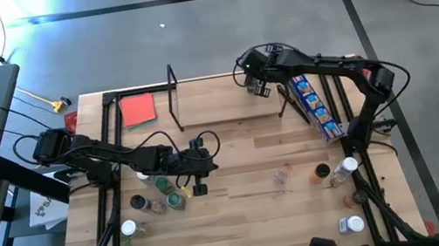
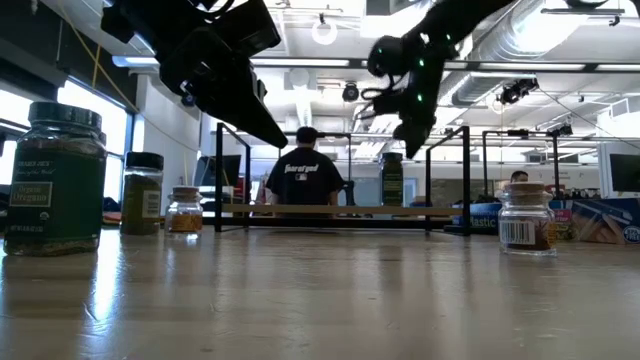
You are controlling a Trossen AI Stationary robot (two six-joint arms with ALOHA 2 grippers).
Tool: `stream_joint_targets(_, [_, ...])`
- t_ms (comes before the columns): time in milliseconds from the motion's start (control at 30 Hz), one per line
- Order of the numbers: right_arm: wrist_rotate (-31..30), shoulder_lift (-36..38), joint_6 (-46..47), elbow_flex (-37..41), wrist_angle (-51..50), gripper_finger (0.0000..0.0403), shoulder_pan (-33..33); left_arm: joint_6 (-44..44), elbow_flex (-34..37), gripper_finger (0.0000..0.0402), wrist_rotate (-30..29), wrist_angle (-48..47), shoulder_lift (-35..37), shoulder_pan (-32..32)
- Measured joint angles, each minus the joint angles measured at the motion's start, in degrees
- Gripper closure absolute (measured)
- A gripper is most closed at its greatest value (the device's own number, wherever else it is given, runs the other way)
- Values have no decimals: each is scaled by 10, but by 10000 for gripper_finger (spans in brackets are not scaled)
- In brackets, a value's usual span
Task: Shelf spices
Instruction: Put the green seasoning bottle on the shelf aligned with the other green seasoning bottle
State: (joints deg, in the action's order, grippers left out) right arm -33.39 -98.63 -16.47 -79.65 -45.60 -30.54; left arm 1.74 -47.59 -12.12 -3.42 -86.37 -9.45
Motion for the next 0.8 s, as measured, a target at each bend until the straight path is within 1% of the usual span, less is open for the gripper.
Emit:
stream_joint_targets(67, [-9, 0, 14, -28, -43, 373, 15, 0, 0, 402, 0, -7, 0, 0])
stream_joint_targets(133, [14, 1, 21, -49, -88, 373, 30, 0, 0, 401, -3, -16, 0, 0])
stream_joint_targets(200, [69, 1, 21, -59, -136, 373, 45, 0, 0, 402, -7, -28, 0, 0])
stream_joint_targets(267, [140, 1, 21, -55, -168, 373, 55, 0, 0, 401, -11, -35, 0, 1])
stream_joint_targets(333, [205, 1, 25, -36, -150, 373, 62, 0, 0, 402, -15, -35, 0, 1])
stream_joint_targets(367, [218, 1, 25, -20, -126, 373, 65, 3, 0, 402, -17, -35, 0, 1])
stream_joint_targets(467, [213, 1, 24, 32, -33, 373, 67, 9, 0, 402, -21, -38, 0, 1])
stream_joint_targets(567, [210, 0, 26, 75, 45, 373, 57, 18, 0, 402, -35, -70, 0, 0])
stream_joint_targets(700, [184, 0, 31, 97, 91, 373, 40, 4, 0, 402, -63, -116, 0, 1])
stream_joint_targets(800, [175, 0, 30, 101, 103, 373, 26, 3, 0, 402, -77, -128, 0, 1])
